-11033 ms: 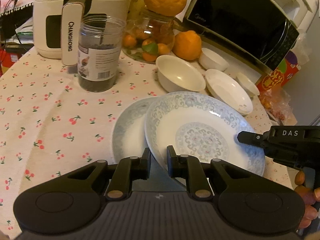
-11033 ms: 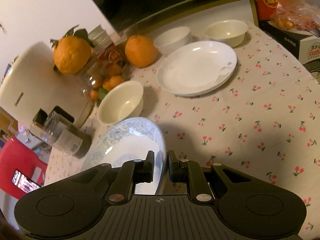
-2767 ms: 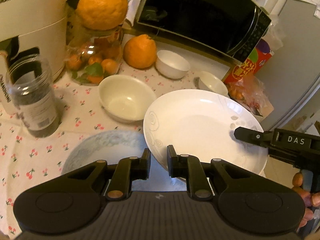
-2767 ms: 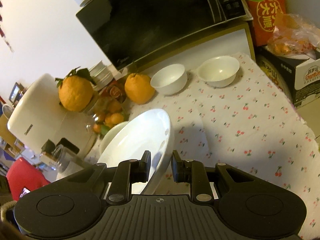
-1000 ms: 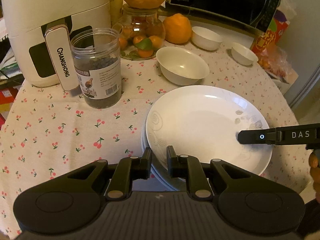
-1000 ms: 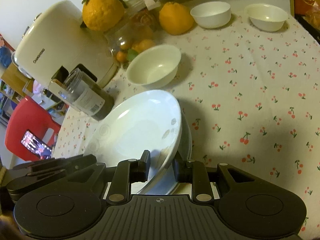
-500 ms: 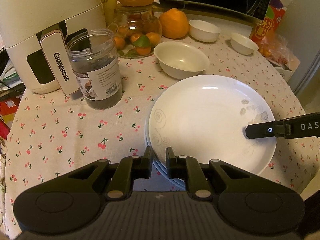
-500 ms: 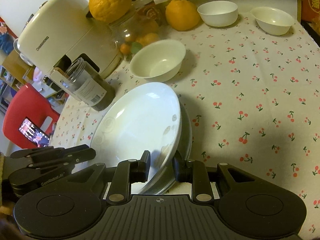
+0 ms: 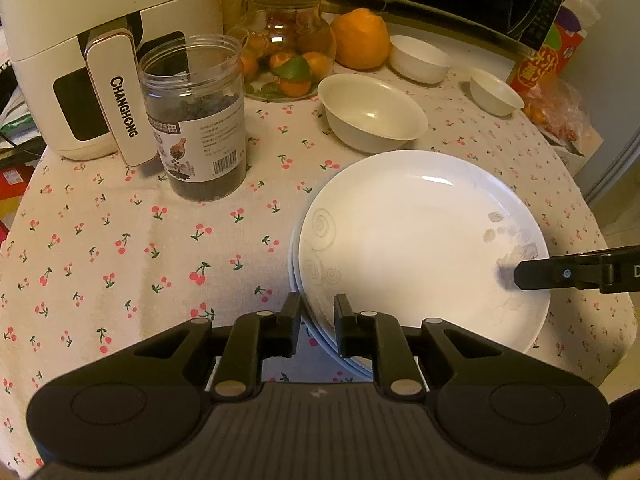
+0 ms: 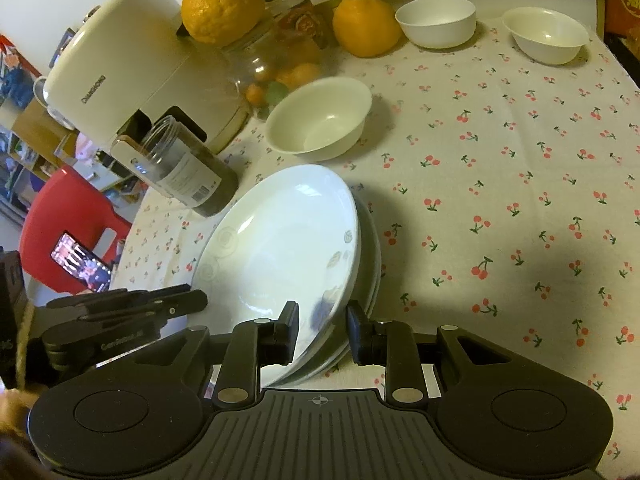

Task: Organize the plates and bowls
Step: 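Lower the white plate onto the blue plates and open both grippers, then move both grippers toward the white bowl beside the large orange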

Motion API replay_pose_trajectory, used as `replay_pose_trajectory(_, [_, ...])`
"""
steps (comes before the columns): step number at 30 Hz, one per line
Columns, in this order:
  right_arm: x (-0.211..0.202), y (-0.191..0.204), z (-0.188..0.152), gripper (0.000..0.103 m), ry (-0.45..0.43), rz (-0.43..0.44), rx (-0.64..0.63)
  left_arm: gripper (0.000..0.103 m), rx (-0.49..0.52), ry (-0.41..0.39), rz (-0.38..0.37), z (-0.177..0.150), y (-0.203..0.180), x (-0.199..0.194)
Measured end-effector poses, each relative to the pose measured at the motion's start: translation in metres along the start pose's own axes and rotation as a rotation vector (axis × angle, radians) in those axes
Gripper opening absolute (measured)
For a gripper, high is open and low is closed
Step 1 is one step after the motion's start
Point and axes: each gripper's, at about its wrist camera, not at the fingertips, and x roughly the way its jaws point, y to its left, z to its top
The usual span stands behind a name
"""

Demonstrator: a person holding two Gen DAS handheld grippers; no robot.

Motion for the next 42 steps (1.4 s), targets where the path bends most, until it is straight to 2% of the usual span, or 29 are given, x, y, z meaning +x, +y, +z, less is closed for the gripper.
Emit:
replay_pose_trajectory(7, [-0.006, -0.006, -0.001, 0.031, -0.001, -0.003, -0.004, 0.016, -0.009, 0.003, -0.002, 0.002, 0.001, 0.001])
replay_pose_trajectory(12, [-0.009, -0.011, -0.001, 0.037, -0.01, -0.003, 0.011, 0.022, -0.028, 0.011, -0.013, 0.004, 0.001, 0.001])
replay_pose_trajectory(15, [-0.01, -0.015, 0.001, 0.047, -0.016, -0.011, 0.028, 0.027, -0.036, 0.017, -0.017, 0.006, 0.0, 0.003])
replay_pose_trajectory(17, [-0.011, -0.017, 0.002, 0.057, -0.021, -0.012, 0.037, 0.032, -0.045, 0.024, -0.018, 0.007, -0.002, 0.004])
replay_pose_trajectory(19, [-0.012, -0.02, 0.004, 0.061, -0.028, -0.01, 0.045, 0.036, -0.052, 0.031, -0.016, 0.01, -0.004, 0.005])
replay_pose_trajectory(22, [-0.013, -0.022, 0.007, 0.076, -0.037, -0.019, 0.063, 0.048, -0.071, 0.038, -0.02, 0.014, -0.007, 0.006])
replay_pose_trajectory(26, [-0.015, -0.025, 0.012, 0.086, -0.054, -0.029, 0.072, 0.062, -0.077, 0.033, -0.009, 0.021, -0.012, 0.009])
replay_pose_trajectory(31, [-0.022, -0.027, 0.019, 0.087, -0.092, -0.056, 0.075, 0.075, -0.077, -0.014, 0.012, 0.034, -0.021, 0.005])
replay_pose_trajectory(35, [-0.028, -0.03, 0.027, 0.093, -0.131, -0.08, 0.088, 0.085, -0.083, -0.058, 0.015, 0.044, -0.028, 0.001])
replay_pose_trajectory(42, [-0.042, -0.033, 0.042, 0.094, -0.214, -0.132, 0.081, 0.093, -0.097, -0.11, 0.026, 0.065, -0.046, 0.003])
